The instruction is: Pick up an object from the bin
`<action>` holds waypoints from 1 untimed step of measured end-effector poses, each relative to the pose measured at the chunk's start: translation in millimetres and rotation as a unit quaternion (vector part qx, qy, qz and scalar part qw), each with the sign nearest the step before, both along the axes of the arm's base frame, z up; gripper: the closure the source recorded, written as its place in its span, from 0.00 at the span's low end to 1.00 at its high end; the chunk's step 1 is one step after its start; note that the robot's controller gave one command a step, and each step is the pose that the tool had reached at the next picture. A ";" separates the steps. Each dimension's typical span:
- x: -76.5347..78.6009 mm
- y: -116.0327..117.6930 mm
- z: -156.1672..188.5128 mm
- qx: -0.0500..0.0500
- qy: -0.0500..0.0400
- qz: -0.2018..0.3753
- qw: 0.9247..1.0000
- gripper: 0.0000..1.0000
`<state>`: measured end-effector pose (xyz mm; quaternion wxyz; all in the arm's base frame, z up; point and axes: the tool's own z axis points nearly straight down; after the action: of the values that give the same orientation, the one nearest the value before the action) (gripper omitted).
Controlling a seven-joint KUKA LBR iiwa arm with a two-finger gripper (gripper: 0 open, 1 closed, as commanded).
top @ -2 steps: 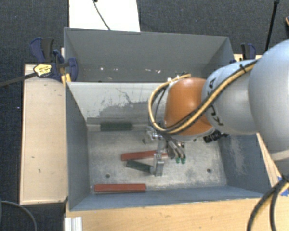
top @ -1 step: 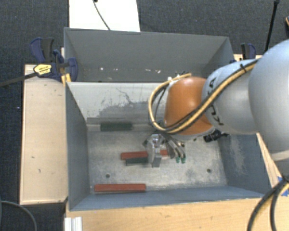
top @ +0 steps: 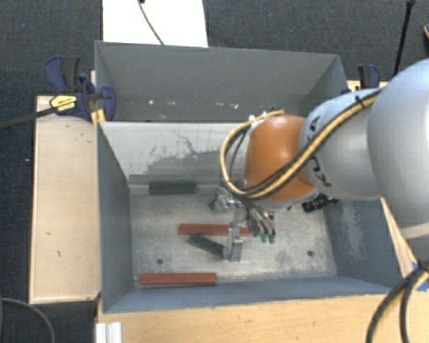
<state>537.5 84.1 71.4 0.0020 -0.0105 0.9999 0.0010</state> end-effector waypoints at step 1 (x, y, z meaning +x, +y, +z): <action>-0.2 0.1 0.3 0.000 0.000 0.000 1.000 1.00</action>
Offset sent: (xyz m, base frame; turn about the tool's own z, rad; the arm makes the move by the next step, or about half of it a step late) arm 0.0000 0.0000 0.0000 0.0000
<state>537.3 84.2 71.8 0.0018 -0.0107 0.9999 0.0012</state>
